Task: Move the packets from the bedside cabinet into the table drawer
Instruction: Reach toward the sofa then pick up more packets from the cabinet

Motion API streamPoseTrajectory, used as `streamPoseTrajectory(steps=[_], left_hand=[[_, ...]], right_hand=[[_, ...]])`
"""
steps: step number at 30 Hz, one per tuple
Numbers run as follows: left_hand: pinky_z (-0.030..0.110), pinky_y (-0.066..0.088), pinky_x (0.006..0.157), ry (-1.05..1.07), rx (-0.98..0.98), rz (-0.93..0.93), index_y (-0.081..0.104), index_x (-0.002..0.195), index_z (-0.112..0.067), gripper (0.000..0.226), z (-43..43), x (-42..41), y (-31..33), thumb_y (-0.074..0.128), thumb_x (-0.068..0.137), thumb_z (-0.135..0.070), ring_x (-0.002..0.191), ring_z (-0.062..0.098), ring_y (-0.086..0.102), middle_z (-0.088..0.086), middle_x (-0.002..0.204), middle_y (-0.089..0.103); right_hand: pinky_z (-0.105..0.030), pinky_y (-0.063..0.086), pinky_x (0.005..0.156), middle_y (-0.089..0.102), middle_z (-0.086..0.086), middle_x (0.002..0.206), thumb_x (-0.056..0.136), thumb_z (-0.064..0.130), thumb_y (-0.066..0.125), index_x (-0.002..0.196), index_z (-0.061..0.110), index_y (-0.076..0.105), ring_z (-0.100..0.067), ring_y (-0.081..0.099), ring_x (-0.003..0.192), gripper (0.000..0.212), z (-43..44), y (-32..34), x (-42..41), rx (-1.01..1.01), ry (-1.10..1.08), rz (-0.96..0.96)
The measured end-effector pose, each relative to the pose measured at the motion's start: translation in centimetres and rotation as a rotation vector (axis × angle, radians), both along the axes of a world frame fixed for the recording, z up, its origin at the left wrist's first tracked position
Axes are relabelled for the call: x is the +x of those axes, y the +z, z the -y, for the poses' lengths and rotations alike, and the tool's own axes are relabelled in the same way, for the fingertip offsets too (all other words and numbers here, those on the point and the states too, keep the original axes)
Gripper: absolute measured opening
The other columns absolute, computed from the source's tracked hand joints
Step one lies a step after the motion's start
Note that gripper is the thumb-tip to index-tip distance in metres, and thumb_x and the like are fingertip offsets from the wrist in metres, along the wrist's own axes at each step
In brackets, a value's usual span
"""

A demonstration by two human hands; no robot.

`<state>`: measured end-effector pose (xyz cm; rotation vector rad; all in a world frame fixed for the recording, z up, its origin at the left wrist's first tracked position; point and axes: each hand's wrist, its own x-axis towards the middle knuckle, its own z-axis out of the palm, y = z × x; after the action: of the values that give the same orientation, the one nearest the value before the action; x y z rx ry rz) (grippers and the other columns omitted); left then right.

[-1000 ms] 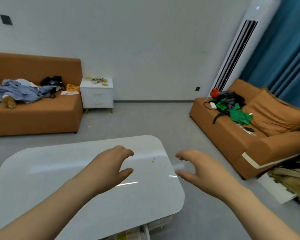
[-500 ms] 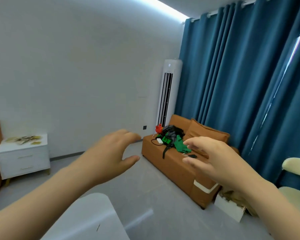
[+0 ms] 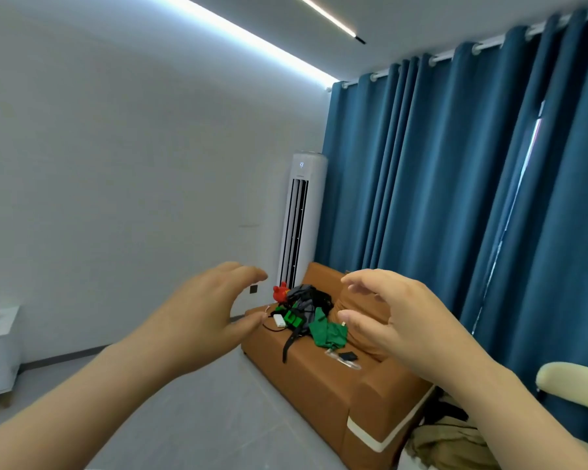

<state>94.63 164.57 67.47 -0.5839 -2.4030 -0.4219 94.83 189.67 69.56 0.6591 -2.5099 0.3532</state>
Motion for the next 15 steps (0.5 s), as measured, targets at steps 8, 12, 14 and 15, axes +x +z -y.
streamPoseTrajectory(steps=[8, 12, 14, 15], left_hand=[[0.007, 0.026, 0.092, 0.037, 0.008, -0.033, 0.037, 0.138, -0.035, 0.052, -0.9, -12.1, -0.1, 0.052, 0.090, -0.048, 0.123, -0.003, 0.042, -0.020, 0.136, 0.043], [0.007, 0.026, 0.093, 0.060, 0.000, -0.051, 0.036, 0.138, -0.036, 0.052, 0.4, -18.6, 0.9, 0.051, 0.090, -0.048, 0.124, -0.003, 0.042, -0.021, 0.136, 0.042], [0.009, 0.028, 0.094, 0.066, -0.006, -0.064, 0.036, 0.138, -0.036, 0.051, 1.2, -22.0, 1.5, 0.050, 0.091, -0.048, 0.125, -0.002, 0.041, -0.021, 0.137, 0.041], [0.009, 0.028, 0.096, 0.071, -0.005, -0.062, 0.035, 0.138, -0.036, 0.051, 1.5, -23.6, 1.6, 0.049, 0.091, -0.048, 0.125, -0.002, 0.041, -0.022, 0.138, 0.040]], right_hand=[[-0.014, 0.043, 0.094, 0.057, 0.022, 0.119, 0.087, 0.051, 0.058, 0.128, 0.037, 0.051, 0.005, 0.050, 0.110, 0.044, 0.0, -0.7, -13.1, -0.006, 0.040, -0.032], [-0.012, 0.038, 0.094, 0.054, 0.023, 0.123, 0.088, 0.051, 0.056, 0.130, 0.037, 0.049, 0.006, 0.048, 0.112, 0.045, 1.5, 0.1, -20.3, -0.004, 0.046, -0.031], [-0.011, 0.036, 0.093, 0.054, 0.024, 0.123, 0.088, 0.051, 0.055, 0.130, 0.038, 0.048, 0.008, 0.047, 0.112, 0.044, 2.3, 0.5, -23.8, -0.005, 0.051, -0.035], [-0.010, 0.036, 0.092, 0.054, 0.024, 0.124, 0.089, 0.052, 0.054, 0.131, 0.039, 0.048, 0.009, 0.046, 0.111, 0.044, 2.7, 0.5, -25.6, -0.002, 0.053, -0.035]])
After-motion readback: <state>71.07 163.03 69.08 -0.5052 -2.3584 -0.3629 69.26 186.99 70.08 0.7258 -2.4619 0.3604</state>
